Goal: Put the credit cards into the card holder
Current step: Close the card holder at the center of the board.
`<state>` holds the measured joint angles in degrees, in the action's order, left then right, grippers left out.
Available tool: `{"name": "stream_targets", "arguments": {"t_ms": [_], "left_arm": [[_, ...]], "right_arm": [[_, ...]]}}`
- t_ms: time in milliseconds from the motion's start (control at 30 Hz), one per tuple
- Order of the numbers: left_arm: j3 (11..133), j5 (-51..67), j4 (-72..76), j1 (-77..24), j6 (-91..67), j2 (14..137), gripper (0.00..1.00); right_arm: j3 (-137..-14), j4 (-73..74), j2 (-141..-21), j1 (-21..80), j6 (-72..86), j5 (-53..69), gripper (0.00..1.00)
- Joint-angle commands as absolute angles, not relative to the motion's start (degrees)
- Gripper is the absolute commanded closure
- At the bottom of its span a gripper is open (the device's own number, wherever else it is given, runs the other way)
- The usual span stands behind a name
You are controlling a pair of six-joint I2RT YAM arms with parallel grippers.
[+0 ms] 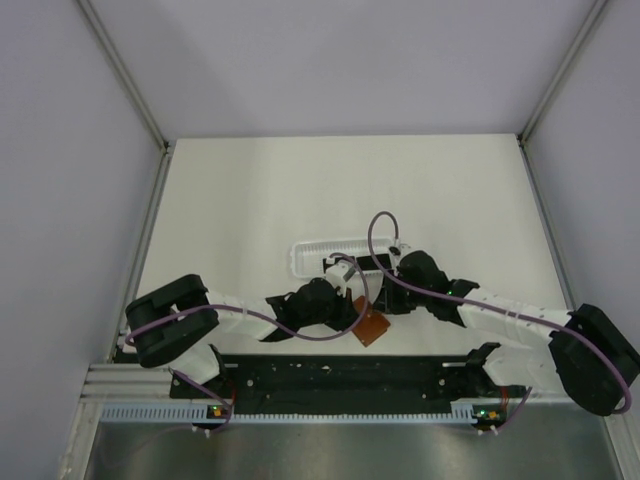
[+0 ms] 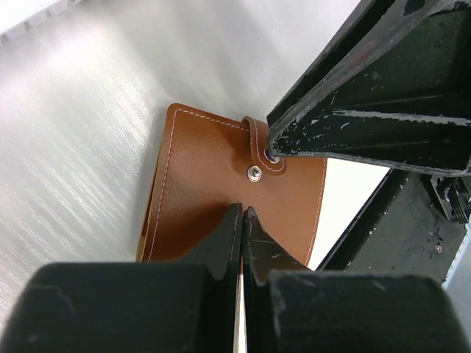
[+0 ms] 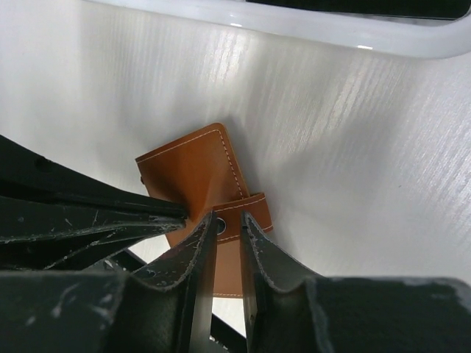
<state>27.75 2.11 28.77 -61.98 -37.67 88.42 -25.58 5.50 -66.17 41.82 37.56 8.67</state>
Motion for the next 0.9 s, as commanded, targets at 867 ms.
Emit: {"name": "stream_targets", "arguments": {"t_ms": [867], "left_arm": [[27.60,2.02,26.63,-62.05,-37.88,89.56,1.00]], "right_arm": [[-25.40,-0.36,-71.36,41.66,37.79,15.91,0.85]]}}
